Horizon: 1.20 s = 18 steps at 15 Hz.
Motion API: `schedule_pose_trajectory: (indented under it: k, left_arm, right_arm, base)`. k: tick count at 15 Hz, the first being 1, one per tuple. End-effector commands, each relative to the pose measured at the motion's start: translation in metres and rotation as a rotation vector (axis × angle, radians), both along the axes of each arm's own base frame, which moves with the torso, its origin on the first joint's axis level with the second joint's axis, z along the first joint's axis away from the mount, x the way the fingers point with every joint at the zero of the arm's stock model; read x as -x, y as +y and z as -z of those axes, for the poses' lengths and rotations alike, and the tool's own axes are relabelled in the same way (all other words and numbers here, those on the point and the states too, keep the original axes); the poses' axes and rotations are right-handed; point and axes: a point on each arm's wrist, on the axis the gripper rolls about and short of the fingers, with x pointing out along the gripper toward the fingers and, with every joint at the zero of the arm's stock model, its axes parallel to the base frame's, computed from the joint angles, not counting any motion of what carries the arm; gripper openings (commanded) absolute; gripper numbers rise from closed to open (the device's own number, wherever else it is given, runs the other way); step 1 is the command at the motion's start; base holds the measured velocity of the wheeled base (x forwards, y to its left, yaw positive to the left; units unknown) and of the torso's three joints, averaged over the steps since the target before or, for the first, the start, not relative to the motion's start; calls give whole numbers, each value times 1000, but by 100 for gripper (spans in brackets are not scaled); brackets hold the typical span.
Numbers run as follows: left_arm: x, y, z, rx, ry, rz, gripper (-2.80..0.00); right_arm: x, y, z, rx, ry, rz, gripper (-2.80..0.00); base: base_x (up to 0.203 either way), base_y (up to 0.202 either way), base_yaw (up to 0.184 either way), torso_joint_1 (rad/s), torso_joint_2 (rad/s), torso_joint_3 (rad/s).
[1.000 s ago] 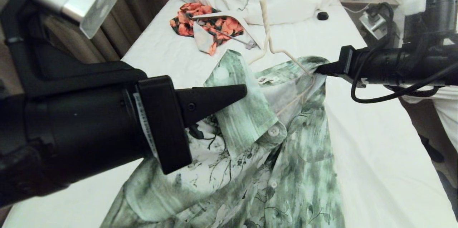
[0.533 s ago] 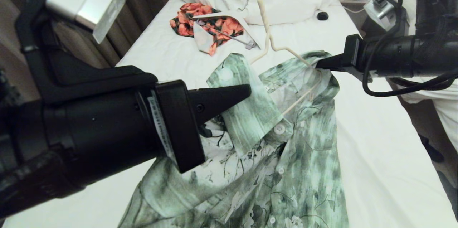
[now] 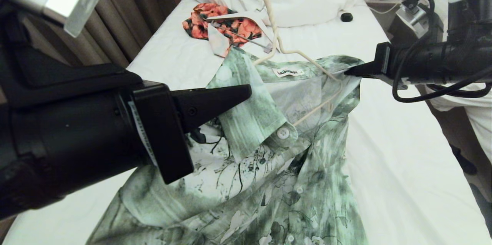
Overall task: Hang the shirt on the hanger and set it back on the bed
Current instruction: Hook the other side of the shirt onto the hanger
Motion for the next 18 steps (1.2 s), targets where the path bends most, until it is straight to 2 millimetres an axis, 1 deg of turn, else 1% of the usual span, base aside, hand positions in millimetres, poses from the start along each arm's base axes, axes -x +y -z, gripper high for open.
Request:
schedule_pose_trajectory:
  k: [1, 3, 6, 9, 12, 15, 16, 18]
  left_arm:
    - [0, 1, -1, 7, -2, -3, -280]
    - [0, 2, -2, 10, -8, -10, -280]
    - [-7, 8, -3, -21, -51, -69, -280]
    - [-8, 9, -3, -26, -53, -82, -280]
    - [-10, 4, 2, -43, -43, -72, -280]
    - [-7, -5, 12, -61, -25, -34, -280]
    - [-8, -9, 14, -40, -33, -29, -280]
    - [-13, -19, 17, 66, -93, -31, -280]
  right_arm:
    - [0, 1, 0, -2, 1, -3, -280]
    - [4, 5, -1, 1, 9, -16, -280]
    - [11, 9, -1, 11, 38, -39, -280]
    - [15, 9, -6, 14, 32, -43, -280]
    - [19, 10, -15, 5, -1, -50, -280]
    - [20, 13, -31, -11, -51, -60, -280]
    - [21, 14, -35, -14, -59, -64, -280]
    - [25, 16, -40, -14, -59, -77, -280]
  base:
    - [0, 0, 0, 0, 0, 0]
    - [0, 0, 0, 0, 0, 0]
    - [0, 0, 0, 0, 0, 0]
    - [0, 0, 0, 0, 0, 0]
    - [0, 0, 0, 0, 0, 0]
    - [0, 0, 0, 0, 0, 0]
    - [0, 0, 0, 0, 0, 0]
    - [0, 0, 0, 0, 0, 0]
